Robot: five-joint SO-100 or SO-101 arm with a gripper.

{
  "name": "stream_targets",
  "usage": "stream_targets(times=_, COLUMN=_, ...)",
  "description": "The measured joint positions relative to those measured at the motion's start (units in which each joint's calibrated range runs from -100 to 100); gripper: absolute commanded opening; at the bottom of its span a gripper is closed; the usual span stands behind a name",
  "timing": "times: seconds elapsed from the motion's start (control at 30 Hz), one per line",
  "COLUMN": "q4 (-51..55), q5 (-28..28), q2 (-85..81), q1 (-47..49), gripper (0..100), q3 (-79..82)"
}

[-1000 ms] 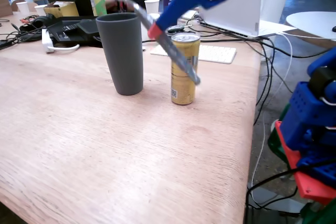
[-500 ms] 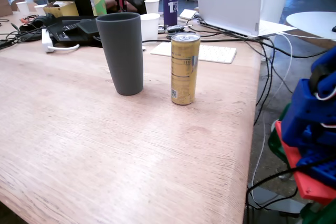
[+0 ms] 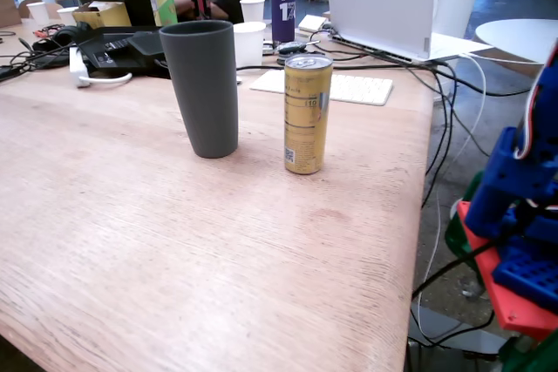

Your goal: Grab the fork and place it in gray glass

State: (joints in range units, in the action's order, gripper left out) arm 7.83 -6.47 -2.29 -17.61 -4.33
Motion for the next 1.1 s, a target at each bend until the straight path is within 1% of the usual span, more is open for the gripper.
stream_targets(times=0.43, q4=0.0, q5=0.54, q2=12.8, q1=1.97, gripper=0, q3=-0.54)
stream_targets(times=0.53, q4=0.0, q5=0.59, q2=14.61, q1=6.01, gripper=0, q3=-0.54)
stream_targets(times=0.63, q4=0.0, q5=0.54, q2=14.87, q1=7.42, gripper=0, q3=-0.54)
stream_targets(times=0.67, q4=0.0, q5=0.54, q2=14.87, q1=7.52, gripper=4, q3=-0.54)
stream_targets(times=0.8, q4=0.0, q5=0.54, q2=14.87, q1=6.76, gripper=31, q3=-0.54)
stream_targets(times=0.87, q4=0.0, q5=0.54, q2=14.79, q1=6.29, gripper=40, q3=-0.54)
stream_targets(times=0.93, q4=0.0, q5=0.54, q2=14.79, q1=5.82, gripper=42, q3=-0.63)
stream_targets(times=1.0, q4=0.0, q5=0.54, q2=14.79, q1=2.35, gripper=41, q3=-0.63)
stream_targets(times=1.1, q4=0.0, q5=0.49, q2=14.79, q1=2.25, gripper=41, q3=-0.63)
